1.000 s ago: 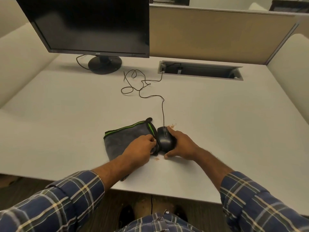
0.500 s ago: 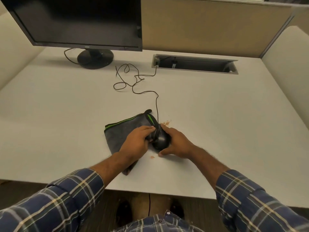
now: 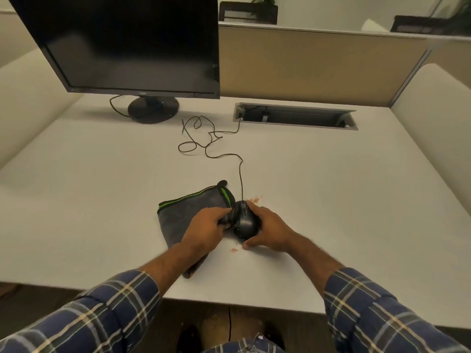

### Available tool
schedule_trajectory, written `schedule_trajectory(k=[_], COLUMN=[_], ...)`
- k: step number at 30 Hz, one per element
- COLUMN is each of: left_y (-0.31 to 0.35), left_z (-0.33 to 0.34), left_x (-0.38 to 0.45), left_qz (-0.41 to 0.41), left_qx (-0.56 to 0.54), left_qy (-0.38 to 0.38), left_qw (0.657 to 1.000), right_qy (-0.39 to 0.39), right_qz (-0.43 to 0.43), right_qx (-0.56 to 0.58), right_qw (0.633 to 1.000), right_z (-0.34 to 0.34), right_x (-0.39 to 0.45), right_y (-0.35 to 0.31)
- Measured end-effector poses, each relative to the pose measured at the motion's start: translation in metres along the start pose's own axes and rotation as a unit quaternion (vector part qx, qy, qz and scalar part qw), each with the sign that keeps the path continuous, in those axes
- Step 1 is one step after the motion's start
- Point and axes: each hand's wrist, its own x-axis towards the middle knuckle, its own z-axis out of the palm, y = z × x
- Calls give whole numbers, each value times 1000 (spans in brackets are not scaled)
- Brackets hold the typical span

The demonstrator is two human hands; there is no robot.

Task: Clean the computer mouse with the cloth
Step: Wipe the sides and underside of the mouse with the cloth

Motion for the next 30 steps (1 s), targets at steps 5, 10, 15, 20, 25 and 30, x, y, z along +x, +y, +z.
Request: schedule_trajectory(k=[5, 10, 15, 20, 25, 30], left_y=[-15, -24, -29, -11, 21, 47], left_z=[15, 17, 7, -40, -104, -141], left_x=[-25, -41, -43, -30, -8, 2], left_qz=[102, 175, 187, 53, -37, -58], left_qx=[94, 147, 138, -58, -287, -376], left_qy=[16, -12, -47, 124, 97, -56], left_qw=[990, 973, 972, 989, 952, 923], right_qy=[6, 12, 10, -14, 26, 158], right_qz=[-1, -29, -30, -10, 11, -95], right_qx=[-2, 10, 11, 18, 55, 91], right_qw=[1000, 999, 999, 1000, 998, 979], right_z=[1, 1, 1, -5, -26, -69], right_x=[2, 4, 4, 2, -12, -25], right_y=[4, 6, 6, 5, -8, -66])
